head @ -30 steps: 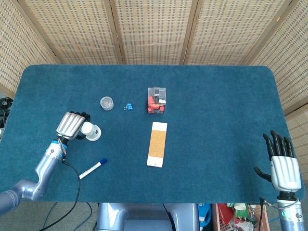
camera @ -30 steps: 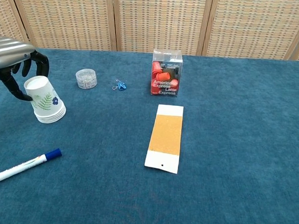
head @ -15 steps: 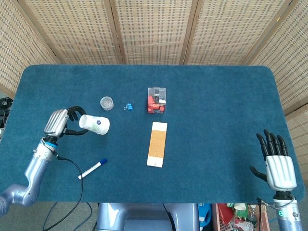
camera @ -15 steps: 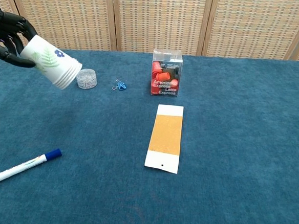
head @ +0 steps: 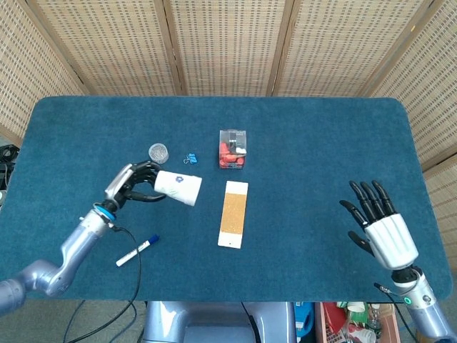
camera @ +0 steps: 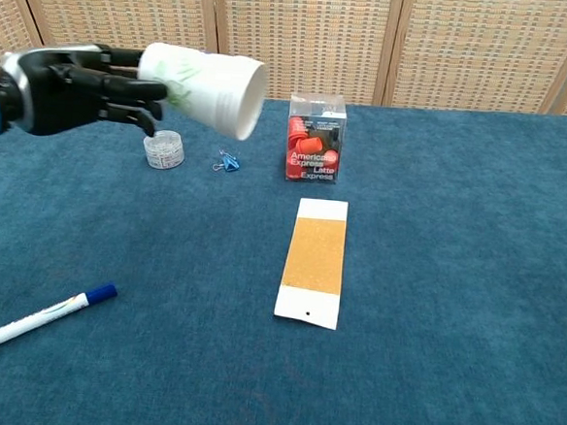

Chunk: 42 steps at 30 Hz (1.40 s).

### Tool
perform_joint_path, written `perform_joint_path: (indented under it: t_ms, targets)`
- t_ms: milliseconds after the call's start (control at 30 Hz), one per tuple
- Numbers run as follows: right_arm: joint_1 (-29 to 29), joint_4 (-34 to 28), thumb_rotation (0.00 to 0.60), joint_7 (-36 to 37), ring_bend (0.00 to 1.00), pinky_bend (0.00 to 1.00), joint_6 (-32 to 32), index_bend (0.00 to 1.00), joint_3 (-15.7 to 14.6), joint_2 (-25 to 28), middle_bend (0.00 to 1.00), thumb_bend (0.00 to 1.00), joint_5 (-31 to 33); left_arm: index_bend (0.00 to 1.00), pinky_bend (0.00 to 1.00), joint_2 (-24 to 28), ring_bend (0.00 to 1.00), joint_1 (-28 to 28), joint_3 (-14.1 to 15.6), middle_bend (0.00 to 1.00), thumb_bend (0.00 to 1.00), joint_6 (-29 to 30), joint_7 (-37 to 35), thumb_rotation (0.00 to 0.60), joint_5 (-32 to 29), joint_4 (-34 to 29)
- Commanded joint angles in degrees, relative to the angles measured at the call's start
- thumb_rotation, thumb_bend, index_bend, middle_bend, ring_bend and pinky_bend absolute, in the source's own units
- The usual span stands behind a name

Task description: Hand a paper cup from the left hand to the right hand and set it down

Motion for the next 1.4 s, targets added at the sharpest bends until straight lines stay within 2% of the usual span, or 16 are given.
perform_joint_path:
  t_ms: [33,300,633,867,1067,1200,1267,1300,1400]
  targets:
    - [3.89,2.66,0.600,3.19,0.00,0.00,0.91,0.32,1.07,-0.17,0.09,0.02,-2.96,0.52,0.51,-3.42,0.51,-3.39,-0.87,0.46,0.11,-2.77,-2.53,0.600,0.45,1.28]
    - [10.81,5.06,0.600,4.62,0.00,0.00,-2.11,0.37,2.43,-1.21,0.14,0.10,-4.90,0.52,0.51,-9.41,0.51,-9.19,-2.81,0.46,0.11,-6.85,-2.30,0.600,-2.21,4.62]
    - [17.41,5.34,0.600,4.39,0.00,0.00,-5.99,0.41,2.34,-4.15,0.15,0.16,-6.27,0.52,0.51,-15.65,0.51,-14.66,-4.82,0.46,0.11,-11.18,-2.06,0.600,-5.49,8.87]
    - [19.81,5.68,0.600,4.55,0.00,0.01,-7.10,0.42,1.72,-6.01,0.16,0.19,-6.38,0.52,0.51,-17.78,0.51,-16.08,-5.19,0.46,0.11,-12.29,-2.04,0.600,-6.17,10.98]
    - [21.69,4.55,0.600,3.60,0.00,0.03,-7.99,0.43,1.16,-7.25,0.16,0.28,-6.85,0.52,0.51,-18.68,0.51,-16.42,-5.28,0.46,0.11,-12.66,-2.34,0.600,-6.30,11.92]
    - [22.97,3.83,0.600,2.88,0.00,0.03,-9.40,0.43,0.86,-7.98,0.16,0.29,-6.66,0.52,0.51,-19.04,0.51,-16.55,-5.28,0.46,0.11,-12.76,-2.49,0.600,-6.14,12.15]
    - [23.33,3.72,0.600,2.61,0.00,0.03,-9.72,0.45,0.84,-8.26,0.16,0.30,-6.52,0.52,0.51,-19.18,0.51,-16.57,-5.33,0.46,0.11,-12.77,-2.58,0.600,-6.18,12.18]
    - [23.07,3.00,0.600,4.75,0.00,0.03,-8.10,0.46,1.99,-7.26,0.16,0.31,-5.19,0.52,0.51,-19.26,0.51,-16.59,-5.32,0.46,0.11,-12.83,-2.60,0.600,-6.17,12.22]
    - [23.37,2.71,0.600,3.86,0.00,0.03,-9.65,0.48,0.15,-8.65,0.16,0.34,-6.04,0.52,0.51,-19.51,0.51,-16.74,-5.24,0.46,0.11,-13.03,-2.54,0.600,-6.11,12.39]
